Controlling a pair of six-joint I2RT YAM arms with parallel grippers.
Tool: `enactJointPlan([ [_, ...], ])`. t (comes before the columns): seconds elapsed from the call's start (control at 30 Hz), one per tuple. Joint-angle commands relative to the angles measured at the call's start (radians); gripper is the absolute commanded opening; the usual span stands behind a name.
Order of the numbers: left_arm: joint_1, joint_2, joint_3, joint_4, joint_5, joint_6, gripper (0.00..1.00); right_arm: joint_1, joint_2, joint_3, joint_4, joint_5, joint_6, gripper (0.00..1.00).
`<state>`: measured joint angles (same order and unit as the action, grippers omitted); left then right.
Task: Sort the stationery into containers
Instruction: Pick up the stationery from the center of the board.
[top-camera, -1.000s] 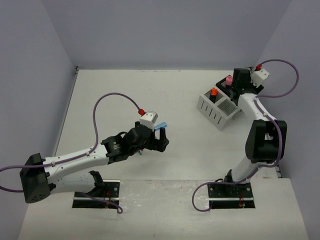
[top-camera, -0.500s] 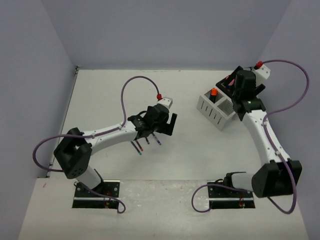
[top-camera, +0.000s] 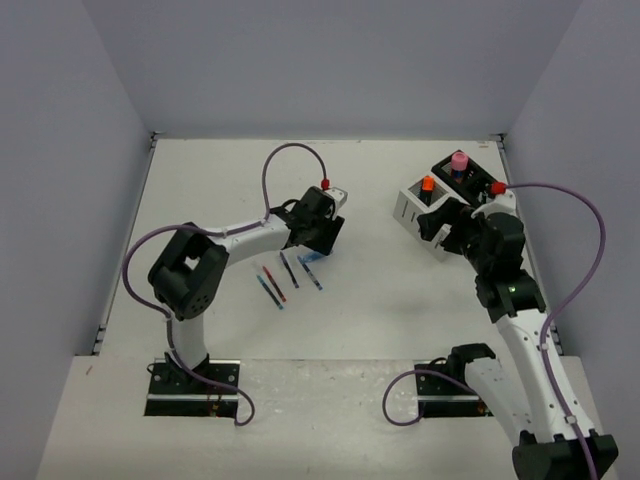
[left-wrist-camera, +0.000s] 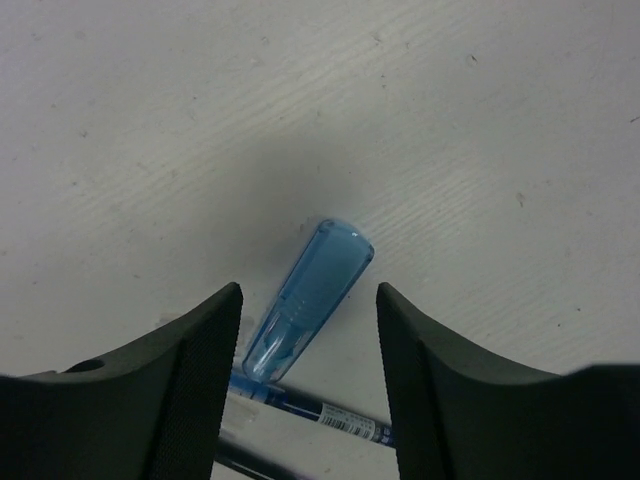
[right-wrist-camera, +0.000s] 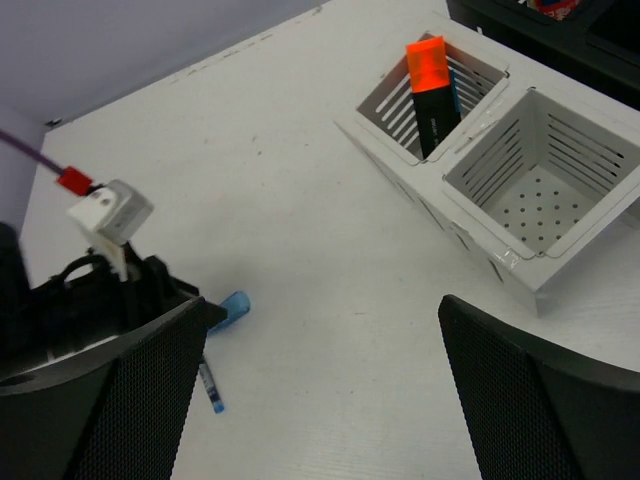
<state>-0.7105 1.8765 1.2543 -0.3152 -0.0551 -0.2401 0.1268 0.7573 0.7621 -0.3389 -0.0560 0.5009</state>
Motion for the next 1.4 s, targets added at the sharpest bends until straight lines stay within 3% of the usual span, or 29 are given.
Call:
enactJointPlan([
  [0.0,-0.009,0.052,0.031,0.01,0.084,0.031,0.56,0.0,-0.085,0.012,-0.025,-0.073,-0.037,0.98],
  [0.2,-0.01,0.099,0.016,0.031,0.074,0.004,0.5,0.0,-0.134,0.038,-0.052,-0.094,-0.032,0.99],
  [0.37,-0.011,0.147,0.019,0.045,0.071,-0.012,0.3,0.0,-0.162,0.034,-0.052,-0.12,-0.015,0.99],
  [0.6,-0.03,0.188,0.05,0.068,0.072,-0.05,0.17,0.0,-0.189,0.007,-0.051,-0.134,0.0,0.99],
  [0.73,-0.054,0.202,0.065,0.073,0.06,-0.108,0.01,0.0,-0.199,-0.028,-0.034,-0.158,0.01,0.99],
  [1.1,-0.081,0.045,-0.03,0.109,-0.082,-0.341,0.0,0.002,-0.158,-0.13,0.028,-0.304,0.022,0.99],
  [1.2,-0.088,-0.044,-0.07,0.14,-0.097,-0.42,0.0,0.018,-0.118,-0.202,0.136,-0.386,0.05,0.97],
  [1.37,-0.106,-0.166,-0.129,0.211,-0.075,-0.524,0.0,0.191,-0.02,-0.31,0.346,-0.437,0.106,0.95],
])
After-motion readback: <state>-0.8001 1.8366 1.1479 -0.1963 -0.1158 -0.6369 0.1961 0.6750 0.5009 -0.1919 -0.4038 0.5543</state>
